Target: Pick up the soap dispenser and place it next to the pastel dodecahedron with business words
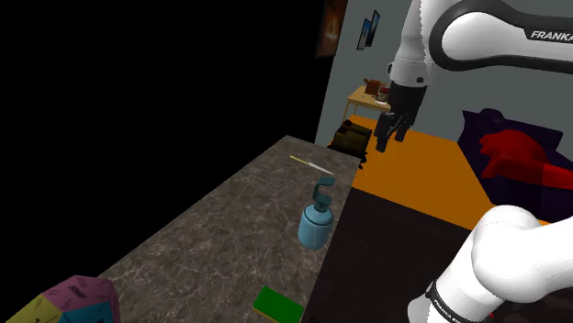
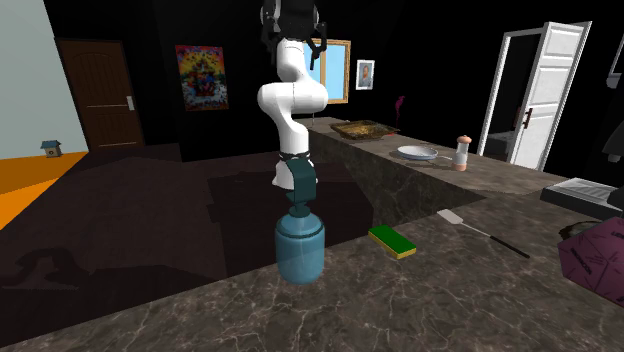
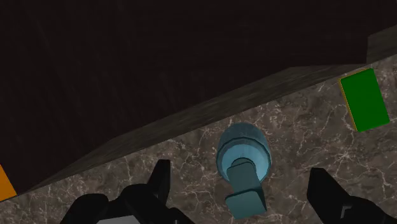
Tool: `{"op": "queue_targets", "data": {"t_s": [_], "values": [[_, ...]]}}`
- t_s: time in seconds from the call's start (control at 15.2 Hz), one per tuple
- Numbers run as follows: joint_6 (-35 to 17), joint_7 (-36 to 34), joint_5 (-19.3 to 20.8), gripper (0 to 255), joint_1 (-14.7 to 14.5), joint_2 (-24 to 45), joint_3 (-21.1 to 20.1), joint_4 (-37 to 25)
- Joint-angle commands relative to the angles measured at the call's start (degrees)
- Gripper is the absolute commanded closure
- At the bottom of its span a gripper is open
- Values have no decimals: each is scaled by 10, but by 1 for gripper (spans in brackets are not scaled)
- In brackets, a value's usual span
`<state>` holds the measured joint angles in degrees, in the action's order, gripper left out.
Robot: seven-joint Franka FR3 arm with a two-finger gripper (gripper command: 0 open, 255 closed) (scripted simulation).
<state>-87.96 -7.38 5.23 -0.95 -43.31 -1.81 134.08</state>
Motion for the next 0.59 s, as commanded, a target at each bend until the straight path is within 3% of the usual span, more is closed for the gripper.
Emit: {"op": "queue_targets", "data": {"t_s": [0.0, 0.53], "values": [[0, 0, 0, 0, 0, 0, 0, 0], [-234, 107, 14, 0, -25, -26, 67, 177]]}}
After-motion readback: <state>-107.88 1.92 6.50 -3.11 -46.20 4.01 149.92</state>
